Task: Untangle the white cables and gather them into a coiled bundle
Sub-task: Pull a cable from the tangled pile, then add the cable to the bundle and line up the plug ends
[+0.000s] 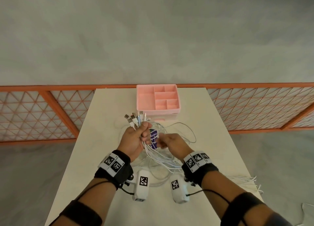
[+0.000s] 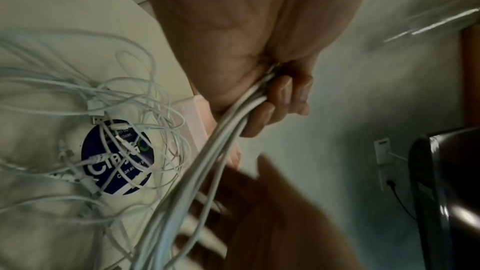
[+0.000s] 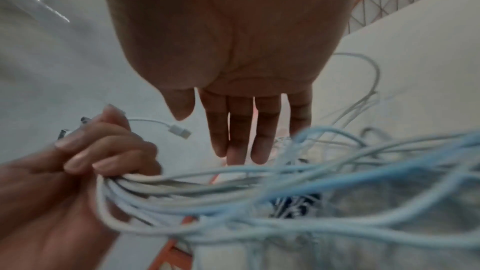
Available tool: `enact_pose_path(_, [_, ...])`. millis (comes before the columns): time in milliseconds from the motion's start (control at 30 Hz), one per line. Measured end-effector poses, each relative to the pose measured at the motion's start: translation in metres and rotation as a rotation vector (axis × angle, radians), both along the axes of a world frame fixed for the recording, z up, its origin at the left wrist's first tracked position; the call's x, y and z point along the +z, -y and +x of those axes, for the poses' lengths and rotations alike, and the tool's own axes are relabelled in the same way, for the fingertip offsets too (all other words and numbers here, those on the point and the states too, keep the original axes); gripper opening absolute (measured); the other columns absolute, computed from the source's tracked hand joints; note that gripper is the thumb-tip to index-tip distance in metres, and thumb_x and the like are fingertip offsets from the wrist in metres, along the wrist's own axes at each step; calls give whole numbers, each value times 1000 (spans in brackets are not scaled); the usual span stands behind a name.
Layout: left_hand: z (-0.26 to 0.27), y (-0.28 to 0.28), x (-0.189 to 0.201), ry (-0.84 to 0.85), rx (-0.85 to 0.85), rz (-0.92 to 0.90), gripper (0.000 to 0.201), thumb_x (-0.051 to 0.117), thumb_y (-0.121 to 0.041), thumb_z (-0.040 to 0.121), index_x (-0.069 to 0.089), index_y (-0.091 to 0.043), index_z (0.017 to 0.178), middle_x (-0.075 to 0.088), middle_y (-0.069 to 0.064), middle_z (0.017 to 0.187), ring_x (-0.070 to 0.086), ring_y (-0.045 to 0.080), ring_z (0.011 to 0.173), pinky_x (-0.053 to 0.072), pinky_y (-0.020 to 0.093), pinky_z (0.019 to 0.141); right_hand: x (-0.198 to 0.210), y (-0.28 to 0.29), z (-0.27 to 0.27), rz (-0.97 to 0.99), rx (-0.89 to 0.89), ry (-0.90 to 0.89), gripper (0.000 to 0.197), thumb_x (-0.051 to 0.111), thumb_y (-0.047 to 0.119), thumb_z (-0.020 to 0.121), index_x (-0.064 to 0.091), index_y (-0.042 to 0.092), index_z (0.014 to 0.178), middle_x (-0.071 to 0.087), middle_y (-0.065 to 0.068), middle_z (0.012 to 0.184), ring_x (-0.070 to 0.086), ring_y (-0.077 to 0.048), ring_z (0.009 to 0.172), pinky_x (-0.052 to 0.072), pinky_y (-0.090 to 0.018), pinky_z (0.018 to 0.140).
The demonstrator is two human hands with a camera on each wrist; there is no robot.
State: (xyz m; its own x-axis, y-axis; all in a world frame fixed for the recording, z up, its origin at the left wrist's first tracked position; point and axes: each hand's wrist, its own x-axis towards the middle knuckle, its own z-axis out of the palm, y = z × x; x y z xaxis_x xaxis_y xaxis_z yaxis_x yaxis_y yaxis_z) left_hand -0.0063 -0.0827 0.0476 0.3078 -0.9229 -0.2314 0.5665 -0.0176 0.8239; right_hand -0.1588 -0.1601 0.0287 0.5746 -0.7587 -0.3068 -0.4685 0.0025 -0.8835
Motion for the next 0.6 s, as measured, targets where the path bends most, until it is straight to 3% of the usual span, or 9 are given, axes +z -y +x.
enact_pose_path(100, [-9, -6, 4, 54, -46, 22, 27, 45, -15, 104, 63, 1, 90, 40, -1, 54, 38, 9, 46, 37, 23, 47, 26, 0, 28, 202, -84, 168, 48, 47, 49, 97, 72, 10, 86, 75, -10, 84, 71, -30, 83, 55, -38, 77])
enact_pose_path(167, [-14, -10, 3, 54, -63, 51, 26, 49, -17, 102, 64, 1, 89, 41, -1, 54, 37, 9, 46, 38, 22, 47, 46, 1, 38, 310, -182, 359, 35, 54, 33, 98, 70, 8, 79, 65, -10, 68, 63, -29, 68, 56, -36, 68])
enact_pose_path(267, [-15, -13, 2, 21, -29, 59, 25, 55, -21, 95, 66, 1, 88, 52, 5, 57, 45, 13, 46, 43, 23, 46, 62, 1, 48, 367, -301, 518, 19, 56, 11, 97, 69, 0, 89, 62, -6, 62, 54, -24, 60, 49, -32, 56])
enact_pose_path(367, [-13, -12, 3, 8, 18, 80, 31, 51, -20, 101, 67, 6, 96, 68, 16, 74, 62, 20, 54, 50, 28, 50, 57, 1, 54, 231, -350, 503, 20, 52, 10, 99, 66, 2, 89, 63, -8, 70, 57, -25, 57, 50, -30, 50])
enact_pose_path(433, [-10, -11, -2, 19, 85, 107, 32, 49, -18, 104, 65, 8, 99, 70, 20, 81, 67, 24, 59, 54, 30, 54, 52, -1, 54, 152, -371, 503, 21, 49, 11, 100, 66, 0, 93, 60, -11, 70, 58, -25, 55, 52, -32, 51])
enact_pose_path(500, [-7, -10, -7, 54, 149, 140, 30, 50, -20, 103, 65, 4, 91, 66, 15, 72, 63, 23, 57, 54, 31, 54, 50, -4, 50, 87, -327, 499, 21, 50, 14, 101, 66, 1, 96, 55, -12, 61, 53, -22, 45, 49, -31, 49])
enact_pose_path(600, [-10, -7, -10, 54, 198, 161, 31, 50, -22, 104, 58, -4, 80, 46, 5, 58, 46, 15, 45, 47, 29, 46, 44, -12, 46, -15, -207, 381, 25, 57, 26, 99, 69, 7, 88, 50, -8, 49, 45, -20, 38, 44, -27, 42])
